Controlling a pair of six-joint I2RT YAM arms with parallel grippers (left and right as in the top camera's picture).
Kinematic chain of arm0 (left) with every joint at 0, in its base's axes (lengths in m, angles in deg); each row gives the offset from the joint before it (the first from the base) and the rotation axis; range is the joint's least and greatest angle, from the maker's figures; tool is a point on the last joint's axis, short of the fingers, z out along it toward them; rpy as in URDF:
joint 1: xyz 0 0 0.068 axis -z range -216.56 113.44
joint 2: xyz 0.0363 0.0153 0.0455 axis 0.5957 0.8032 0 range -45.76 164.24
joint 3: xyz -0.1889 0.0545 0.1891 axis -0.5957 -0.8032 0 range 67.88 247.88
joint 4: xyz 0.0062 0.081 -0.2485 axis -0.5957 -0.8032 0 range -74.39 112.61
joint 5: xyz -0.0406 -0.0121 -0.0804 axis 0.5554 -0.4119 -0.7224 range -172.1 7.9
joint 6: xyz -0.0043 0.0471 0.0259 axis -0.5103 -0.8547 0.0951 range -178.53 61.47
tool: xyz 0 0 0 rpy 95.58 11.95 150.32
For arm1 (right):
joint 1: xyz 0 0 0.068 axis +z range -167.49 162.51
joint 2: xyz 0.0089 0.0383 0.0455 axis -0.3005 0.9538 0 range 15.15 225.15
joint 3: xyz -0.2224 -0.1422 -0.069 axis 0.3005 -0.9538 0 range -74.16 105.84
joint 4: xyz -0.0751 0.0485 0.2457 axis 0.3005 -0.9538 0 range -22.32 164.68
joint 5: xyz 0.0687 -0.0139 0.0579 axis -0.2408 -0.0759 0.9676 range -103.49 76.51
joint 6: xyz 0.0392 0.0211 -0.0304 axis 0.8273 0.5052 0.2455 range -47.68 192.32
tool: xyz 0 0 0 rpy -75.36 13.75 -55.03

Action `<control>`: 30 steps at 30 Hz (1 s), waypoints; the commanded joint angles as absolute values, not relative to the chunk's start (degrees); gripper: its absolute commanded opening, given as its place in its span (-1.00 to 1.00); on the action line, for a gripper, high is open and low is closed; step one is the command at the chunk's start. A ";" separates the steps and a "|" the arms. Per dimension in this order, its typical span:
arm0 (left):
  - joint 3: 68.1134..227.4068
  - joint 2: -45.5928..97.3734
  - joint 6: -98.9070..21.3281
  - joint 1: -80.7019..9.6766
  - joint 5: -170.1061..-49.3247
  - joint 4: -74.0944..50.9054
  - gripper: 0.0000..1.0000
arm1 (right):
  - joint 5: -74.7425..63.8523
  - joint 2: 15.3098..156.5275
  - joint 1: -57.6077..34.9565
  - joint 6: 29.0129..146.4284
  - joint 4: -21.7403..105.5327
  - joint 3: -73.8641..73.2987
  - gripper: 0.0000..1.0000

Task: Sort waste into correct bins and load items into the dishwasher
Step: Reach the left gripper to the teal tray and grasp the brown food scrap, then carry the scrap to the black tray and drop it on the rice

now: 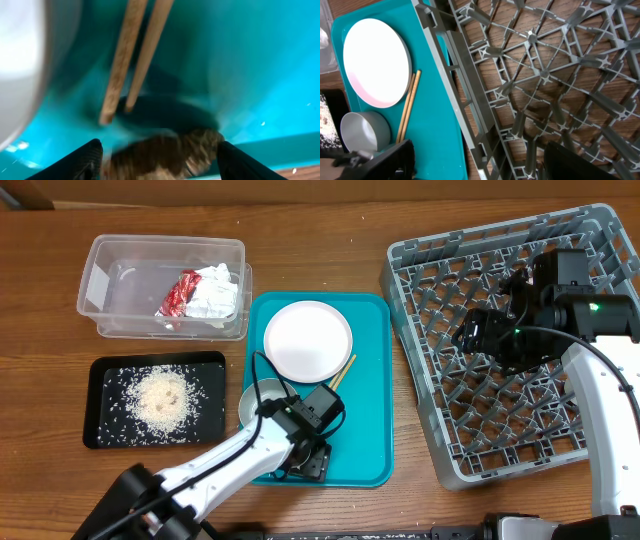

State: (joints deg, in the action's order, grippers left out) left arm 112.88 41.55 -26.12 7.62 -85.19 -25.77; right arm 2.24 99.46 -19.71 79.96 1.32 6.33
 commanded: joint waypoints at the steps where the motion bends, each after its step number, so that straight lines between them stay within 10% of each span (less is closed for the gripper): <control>1: 112.20 44.33 -27.24 7.88 -83.42 -24.68 0.50 | 2.92 99.44 -19.80 79.59 1.36 6.57 0.69; 8: 112.22 44.89 -27.22 7.88 -83.66 -24.22 0.40 | 2.92 99.44 -19.80 79.59 1.34 6.57 0.69; 21: 112.37 44.87 -27.22 7.86 -83.66 -24.26 -0.84 | 2.92 99.44 -19.80 79.59 1.25 6.57 0.69; 30: 114.25 43.15 -26.34 7.80 -83.42 -24.94 -0.92 | 2.89 99.44 -19.80 79.57 0.99 6.57 0.69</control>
State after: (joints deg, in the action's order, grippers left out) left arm 113.20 43.71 -26.98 7.73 -86.55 -24.50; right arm 2.61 99.46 -19.71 79.96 1.06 6.33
